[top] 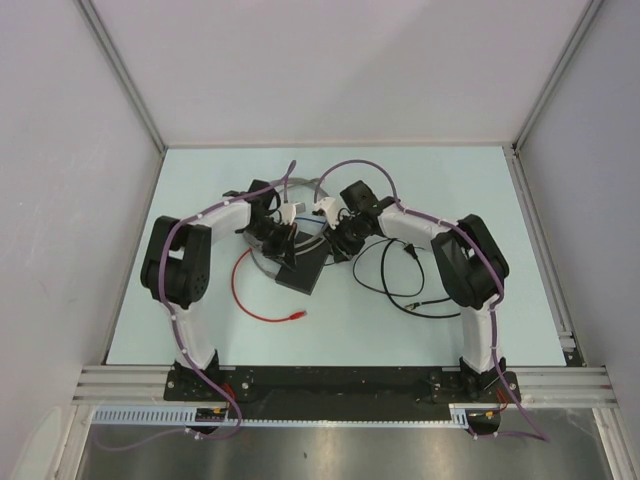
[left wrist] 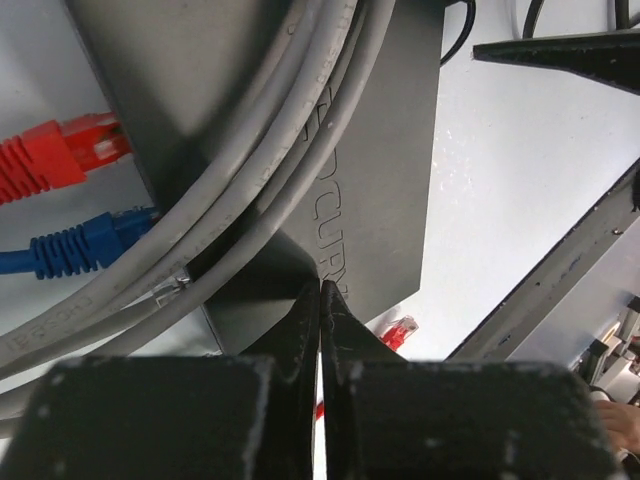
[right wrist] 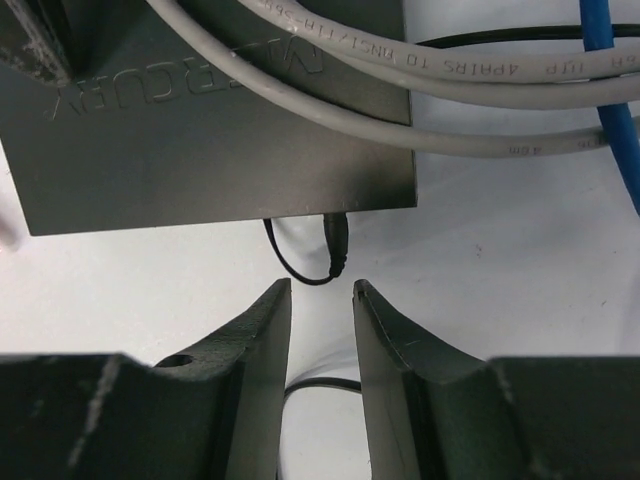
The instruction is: Pull the plug from the switch port
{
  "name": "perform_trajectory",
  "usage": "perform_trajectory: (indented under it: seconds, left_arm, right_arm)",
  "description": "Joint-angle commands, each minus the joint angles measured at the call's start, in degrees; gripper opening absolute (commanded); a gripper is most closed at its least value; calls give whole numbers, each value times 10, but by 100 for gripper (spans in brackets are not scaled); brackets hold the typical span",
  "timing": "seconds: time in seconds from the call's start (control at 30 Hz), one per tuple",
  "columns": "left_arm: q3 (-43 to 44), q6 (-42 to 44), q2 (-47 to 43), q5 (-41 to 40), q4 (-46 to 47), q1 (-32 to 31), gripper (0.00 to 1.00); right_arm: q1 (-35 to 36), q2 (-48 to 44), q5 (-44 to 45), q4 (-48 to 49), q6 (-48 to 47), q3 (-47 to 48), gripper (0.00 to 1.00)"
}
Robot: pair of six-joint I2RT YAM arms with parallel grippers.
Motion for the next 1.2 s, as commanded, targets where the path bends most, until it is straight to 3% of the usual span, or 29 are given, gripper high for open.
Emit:
perform_trajectory:
  seconds: [0.0,1.17]
  left_arm:
    - [14,2,30,-23,7,-8,0]
    - [25,5,61,-19,-7,-7,0]
  right_arm:
    - [3,6,15,25,0,30,36]
    - [23,46,59,62,3,56,22]
